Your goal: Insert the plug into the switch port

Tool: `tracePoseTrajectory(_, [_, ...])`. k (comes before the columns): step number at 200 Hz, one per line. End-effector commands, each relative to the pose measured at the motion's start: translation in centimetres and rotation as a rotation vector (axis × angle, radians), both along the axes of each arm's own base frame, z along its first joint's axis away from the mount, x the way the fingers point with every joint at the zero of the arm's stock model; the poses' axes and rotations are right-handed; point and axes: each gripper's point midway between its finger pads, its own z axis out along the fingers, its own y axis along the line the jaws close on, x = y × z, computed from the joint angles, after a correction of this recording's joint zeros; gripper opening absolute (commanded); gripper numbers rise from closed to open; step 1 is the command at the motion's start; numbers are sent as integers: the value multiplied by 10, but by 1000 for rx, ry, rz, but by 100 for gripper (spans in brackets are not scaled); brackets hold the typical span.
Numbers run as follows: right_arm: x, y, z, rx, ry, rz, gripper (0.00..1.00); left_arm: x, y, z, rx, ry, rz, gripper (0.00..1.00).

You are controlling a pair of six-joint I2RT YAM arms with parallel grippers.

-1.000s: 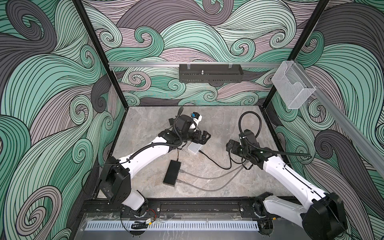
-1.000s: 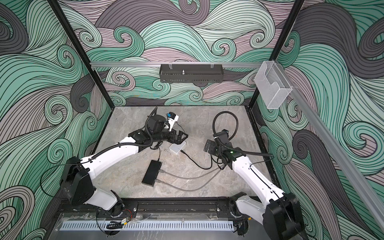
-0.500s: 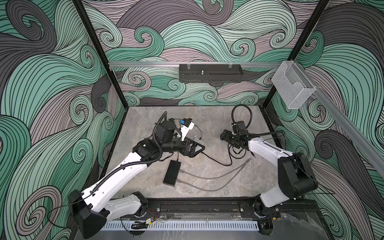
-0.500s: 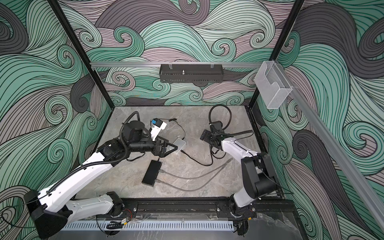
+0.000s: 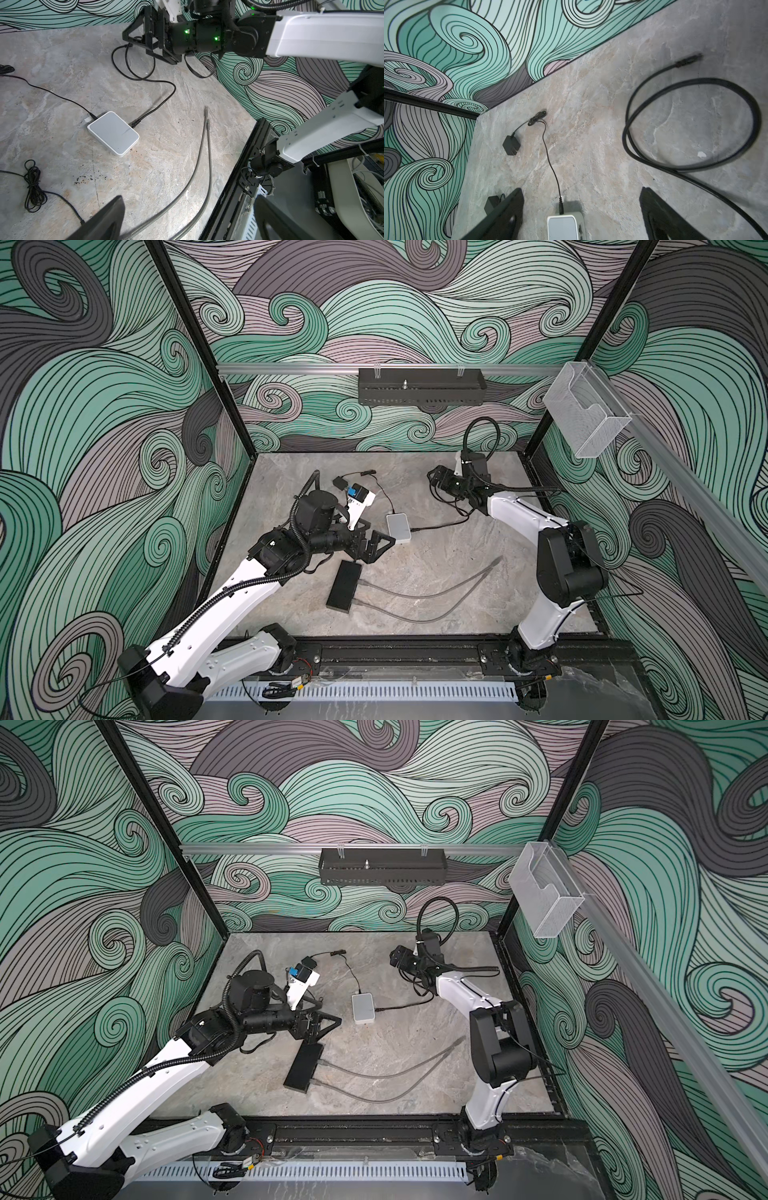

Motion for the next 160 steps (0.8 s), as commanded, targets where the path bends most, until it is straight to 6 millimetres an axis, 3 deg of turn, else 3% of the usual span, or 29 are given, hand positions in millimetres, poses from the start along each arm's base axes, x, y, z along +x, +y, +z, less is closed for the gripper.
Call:
tracePoseTrajectory(1, [-37,0,-16,-39,49,37,88,10,5,-5,10,4,37,99])
tracePoseTrajectory(33, [-76,-15,-27,-173,45,72,90,20,7,-10,-18,39,59,99])
tracePoseTrajectory(49, [-81,-26,-40,-233,61,74,90,23,4,-13,-42,74,58,99])
tracePoseTrajectory(71, [-84,-21,-53,-231,86,110,90,29,-1,-26,-46,134,64,99])
tracePoseTrajectory(92, [-83,-10,-60,-190,83,126,89,40,-3,-54,-32,244,136,99])
tracePoseTrajectory(121, [-77,3,-73,-188,44,170,89,57,2,-109,35,382,266,99])
tracePoseTrajectory(160, [-77,18,-92,-138,100,203,87,82,-7,-169,55,507,375,99])
